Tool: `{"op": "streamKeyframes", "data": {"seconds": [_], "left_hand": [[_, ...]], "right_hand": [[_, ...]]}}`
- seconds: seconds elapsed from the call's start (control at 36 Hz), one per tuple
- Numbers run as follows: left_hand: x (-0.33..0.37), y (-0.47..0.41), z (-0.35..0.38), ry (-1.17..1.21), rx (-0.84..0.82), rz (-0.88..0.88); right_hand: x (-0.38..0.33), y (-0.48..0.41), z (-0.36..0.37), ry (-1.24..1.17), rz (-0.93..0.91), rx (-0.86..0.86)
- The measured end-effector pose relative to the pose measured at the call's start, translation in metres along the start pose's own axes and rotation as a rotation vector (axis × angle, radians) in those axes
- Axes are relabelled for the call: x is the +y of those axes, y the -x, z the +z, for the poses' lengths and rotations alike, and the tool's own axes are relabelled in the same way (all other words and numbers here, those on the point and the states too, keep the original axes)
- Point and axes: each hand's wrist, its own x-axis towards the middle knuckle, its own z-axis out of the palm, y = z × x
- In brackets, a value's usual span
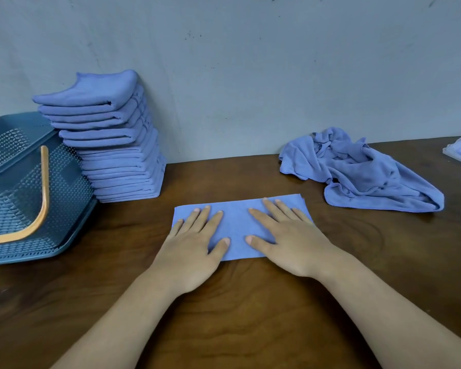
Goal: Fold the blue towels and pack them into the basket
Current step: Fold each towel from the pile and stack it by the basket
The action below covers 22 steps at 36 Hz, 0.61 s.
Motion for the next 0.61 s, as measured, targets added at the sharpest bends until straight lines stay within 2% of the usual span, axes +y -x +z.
{"op": "streamKeyframes", "data": {"seconds": [0.28,0.47,0.53,0.61], "left_hand": [[-0.020,-0.005,-0.012,0.005,-0.033,-0.070],[-0.038,-0.010,-0.020,0.077,-0.038,-0.068],[-0.041,-0.012,-0.021,0.099,-0.028,-0.058],[-0.046,-0.016,-0.021,0.147,0.008,-0.070]], "right_hand": [[0.027,0.010,-0.003,-0.057,0.212,-0.041],[0.027,0.010,-0.008,-0.032,0.222,-0.052],[0.029,0.009,-0.012,-0.030,0.219,-0.010],[0.034,0.001,-0.016,-0.008,0.209,0.155]]}}
